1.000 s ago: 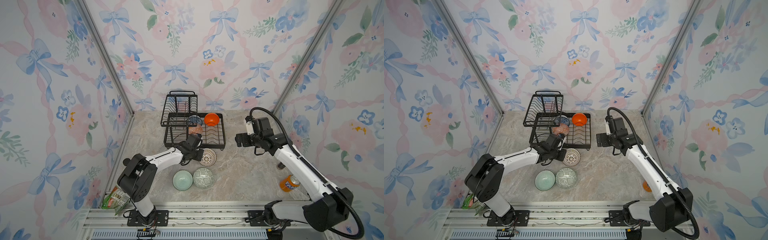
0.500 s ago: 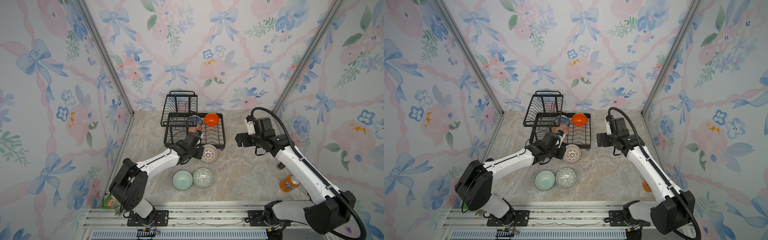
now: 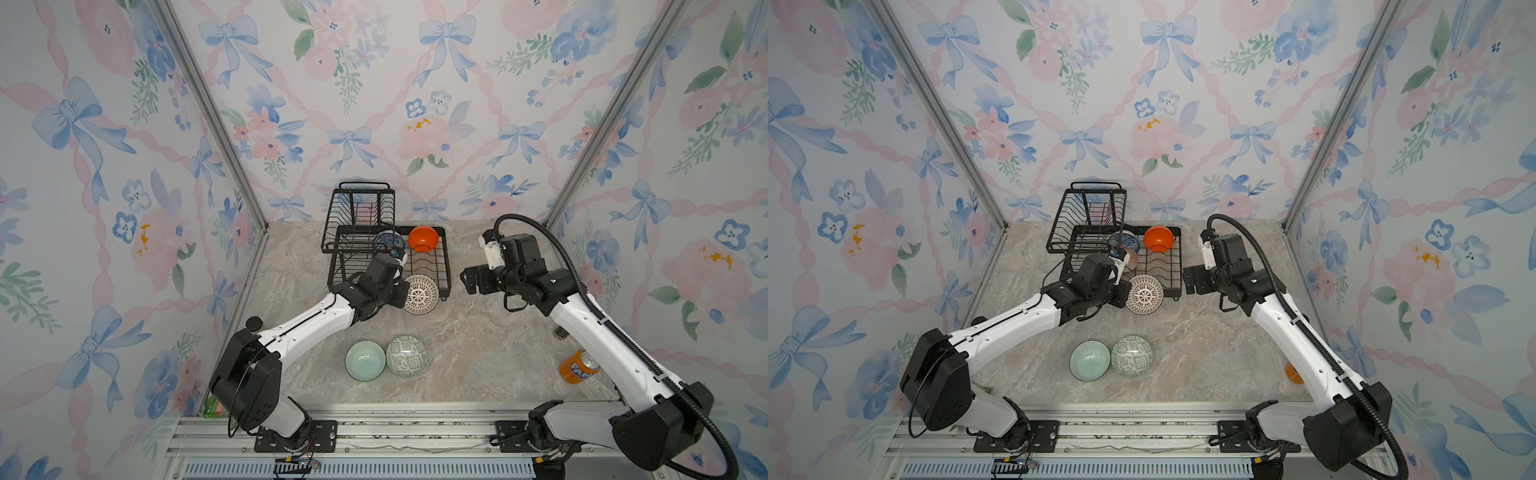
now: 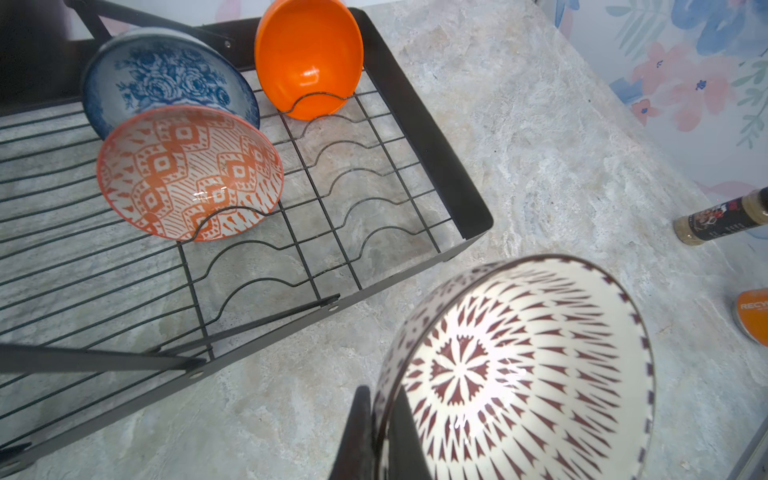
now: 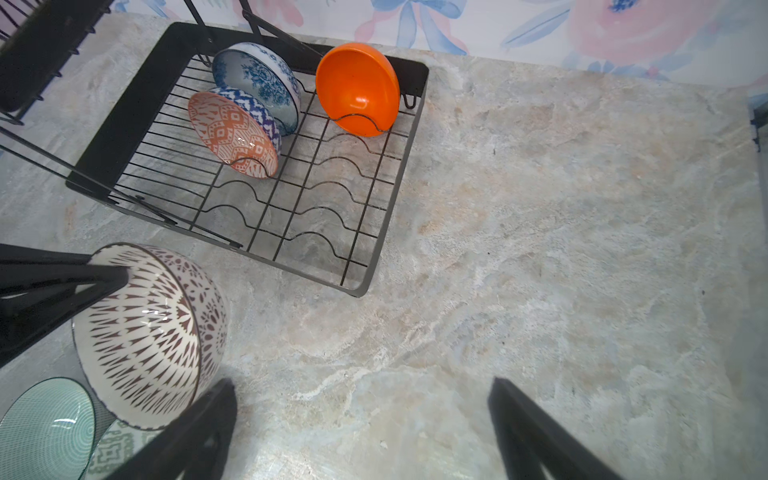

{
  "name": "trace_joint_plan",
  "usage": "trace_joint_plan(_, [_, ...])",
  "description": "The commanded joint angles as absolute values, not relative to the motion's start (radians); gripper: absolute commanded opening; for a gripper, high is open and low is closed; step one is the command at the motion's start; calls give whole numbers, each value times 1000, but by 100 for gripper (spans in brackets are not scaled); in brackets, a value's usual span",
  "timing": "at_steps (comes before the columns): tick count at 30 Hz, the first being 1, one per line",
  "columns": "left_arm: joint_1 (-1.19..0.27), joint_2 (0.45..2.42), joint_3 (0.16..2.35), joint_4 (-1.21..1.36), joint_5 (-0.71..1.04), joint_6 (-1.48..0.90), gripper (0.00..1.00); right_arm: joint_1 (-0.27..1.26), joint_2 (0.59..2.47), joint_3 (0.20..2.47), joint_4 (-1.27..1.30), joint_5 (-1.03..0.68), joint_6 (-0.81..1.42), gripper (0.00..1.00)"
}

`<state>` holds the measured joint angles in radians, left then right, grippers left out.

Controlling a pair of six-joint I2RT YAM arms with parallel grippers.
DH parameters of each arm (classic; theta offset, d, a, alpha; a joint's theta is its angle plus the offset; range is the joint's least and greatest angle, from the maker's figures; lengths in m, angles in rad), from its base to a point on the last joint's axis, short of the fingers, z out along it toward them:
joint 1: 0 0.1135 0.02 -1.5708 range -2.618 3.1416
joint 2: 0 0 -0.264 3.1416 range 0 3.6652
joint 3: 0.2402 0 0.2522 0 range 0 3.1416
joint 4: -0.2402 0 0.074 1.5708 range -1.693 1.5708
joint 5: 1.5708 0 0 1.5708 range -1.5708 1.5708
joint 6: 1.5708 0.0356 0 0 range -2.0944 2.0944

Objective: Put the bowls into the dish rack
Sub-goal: 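Carry the starburst bowl toward the rack while the right gripper reaches for it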

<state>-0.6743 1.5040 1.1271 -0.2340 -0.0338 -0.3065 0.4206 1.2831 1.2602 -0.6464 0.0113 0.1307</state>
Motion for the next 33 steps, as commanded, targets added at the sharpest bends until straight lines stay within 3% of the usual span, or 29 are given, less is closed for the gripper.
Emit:
trace_joint_plan(1, [-680, 1477, 1185, -201, -58, -281, 0, 438, 1302, 1307, -622, -13, 140, 97])
trace_joint_plan(33, [-676, 1517, 1397, -204, -104, -187, 0, 507, 1418, 1487, -573, -87, 177, 99])
